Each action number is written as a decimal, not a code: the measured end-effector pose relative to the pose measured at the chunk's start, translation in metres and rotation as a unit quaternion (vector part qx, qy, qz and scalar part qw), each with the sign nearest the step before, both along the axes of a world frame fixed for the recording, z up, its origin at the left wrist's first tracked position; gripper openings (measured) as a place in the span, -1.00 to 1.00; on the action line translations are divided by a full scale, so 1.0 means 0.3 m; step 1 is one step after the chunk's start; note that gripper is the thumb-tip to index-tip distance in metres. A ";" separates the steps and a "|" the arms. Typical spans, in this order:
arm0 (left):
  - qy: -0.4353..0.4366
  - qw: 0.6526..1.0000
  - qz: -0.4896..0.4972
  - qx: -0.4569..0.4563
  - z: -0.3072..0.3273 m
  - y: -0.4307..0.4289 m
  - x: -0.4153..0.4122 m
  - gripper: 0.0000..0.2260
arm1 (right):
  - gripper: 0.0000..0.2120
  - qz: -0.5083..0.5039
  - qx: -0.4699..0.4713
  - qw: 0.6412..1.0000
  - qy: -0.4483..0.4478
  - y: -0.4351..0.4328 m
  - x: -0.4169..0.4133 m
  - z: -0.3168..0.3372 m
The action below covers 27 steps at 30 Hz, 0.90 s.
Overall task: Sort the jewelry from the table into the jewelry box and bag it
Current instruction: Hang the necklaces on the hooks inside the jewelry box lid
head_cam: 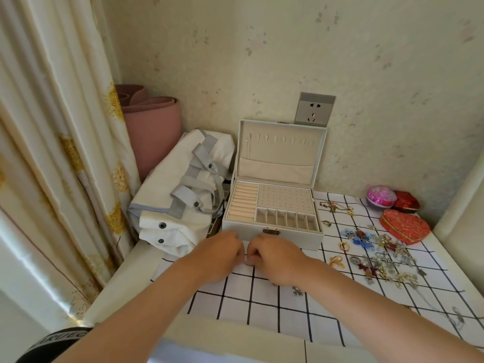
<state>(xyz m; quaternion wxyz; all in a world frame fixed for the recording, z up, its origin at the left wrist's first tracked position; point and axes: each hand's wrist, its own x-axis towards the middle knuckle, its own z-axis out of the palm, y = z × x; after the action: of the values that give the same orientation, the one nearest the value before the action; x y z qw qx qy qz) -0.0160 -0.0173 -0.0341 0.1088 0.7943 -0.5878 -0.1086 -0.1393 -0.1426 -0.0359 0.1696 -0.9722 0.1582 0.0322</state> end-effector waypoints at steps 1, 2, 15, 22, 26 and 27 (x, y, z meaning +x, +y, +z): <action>0.038 0.999 0.011 -0.018 0.009 0.000 0.006 -0.80 | -0.83 -0.007 0.020 1.000 -0.012 -0.004 -0.003 0.010; 0.085 0.995 0.027 -0.033 0.019 0.000 0.013 -0.82 | -0.83 -0.013 0.049 0.998 -0.024 -0.009 -0.004 0.020; 0.360 0.920 0.097 -0.124 0.123 0.007 0.046 -0.84 | -0.81 -0.096 0.379 0.917 -0.084 -0.028 0.005 0.144; 0.471 0.869 0.065 -0.136 0.167 0.016 0.055 -0.78 | -0.80 -0.086 0.475 0.872 -0.084 -0.041 0.004 0.153; 0.494 0.859 0.040 -0.125 0.178 0.018 0.055 -0.74 | -0.79 -0.069 0.497 0.861 -0.079 -0.047 0.007 0.156; 0.514 0.848 0.039 -0.124 0.181 0.017 0.054 -0.75 | -0.81 -0.068 0.517 0.850 -0.077 -0.045 0.007 0.161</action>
<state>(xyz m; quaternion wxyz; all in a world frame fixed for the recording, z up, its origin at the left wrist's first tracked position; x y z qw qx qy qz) 0.0002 -0.0122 0.0201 0.4971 0.6275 -0.4248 -0.4227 -0.1373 -0.1561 0.0124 0.6611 -0.7302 0.1709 0.0225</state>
